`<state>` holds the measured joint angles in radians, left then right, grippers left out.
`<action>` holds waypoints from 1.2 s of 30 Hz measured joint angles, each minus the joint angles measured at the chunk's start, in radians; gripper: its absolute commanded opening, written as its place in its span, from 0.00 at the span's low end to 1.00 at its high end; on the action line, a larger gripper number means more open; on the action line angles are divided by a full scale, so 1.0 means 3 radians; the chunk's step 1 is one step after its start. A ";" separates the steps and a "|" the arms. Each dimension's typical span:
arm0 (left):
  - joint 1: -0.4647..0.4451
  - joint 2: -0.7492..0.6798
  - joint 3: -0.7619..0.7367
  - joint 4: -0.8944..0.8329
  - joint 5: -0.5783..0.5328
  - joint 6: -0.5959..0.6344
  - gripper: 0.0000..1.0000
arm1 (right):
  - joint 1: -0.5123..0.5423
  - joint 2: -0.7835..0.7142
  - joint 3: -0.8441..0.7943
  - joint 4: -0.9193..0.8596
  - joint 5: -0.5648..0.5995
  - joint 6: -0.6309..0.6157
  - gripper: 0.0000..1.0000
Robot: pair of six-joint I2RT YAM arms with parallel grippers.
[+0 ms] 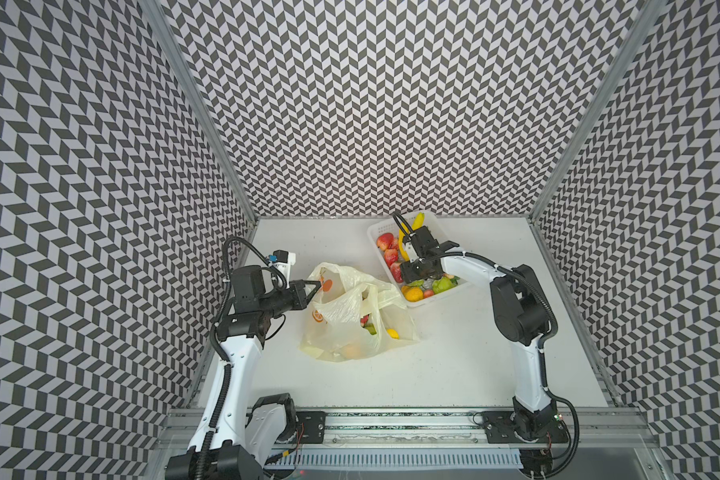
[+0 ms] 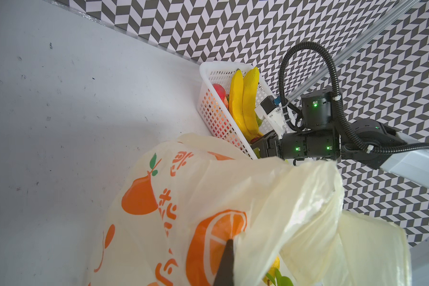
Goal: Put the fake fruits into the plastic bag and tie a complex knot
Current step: 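Lower the right gripper into the basket and close it on a green pear, then carry the green pear with the right gripper into the bag mouth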
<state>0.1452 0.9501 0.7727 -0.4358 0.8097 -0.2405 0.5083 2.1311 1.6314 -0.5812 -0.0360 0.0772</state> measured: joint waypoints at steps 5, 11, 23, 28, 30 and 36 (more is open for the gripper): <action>0.0000 0.0001 0.0000 0.0000 0.0011 0.0000 0.00 | -0.0001 -0.0058 -0.0084 0.0048 -0.0003 0.0005 0.54; 0.0000 0.0013 0.0000 0.0006 0.0067 -0.0011 0.00 | -0.0010 -0.0374 -0.0296 0.0078 -0.0009 0.0019 0.51; -0.0001 0.0018 0.0000 0.0061 0.0230 -0.0084 0.00 | -0.0092 -0.1516 -0.0900 0.0395 -0.0163 0.0195 0.50; -0.0034 0.0019 -0.0020 0.0182 0.0315 -0.0182 0.00 | -0.0098 -0.1986 -0.1218 0.0557 -0.0305 0.0315 0.50; -0.0061 0.0024 -0.0031 0.0235 0.0336 -0.0226 0.00 | -0.0098 -0.2145 -0.1336 0.0596 -0.0434 0.0366 0.49; -0.0085 0.0085 -0.0032 0.0319 0.0338 -0.0267 0.00 | -0.0045 -0.2663 -0.1816 0.0758 -0.0855 0.0581 0.49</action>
<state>0.1196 0.9756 0.7631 -0.3401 0.9112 -0.3206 0.4950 1.3323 1.0866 -0.3538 -0.2924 0.2516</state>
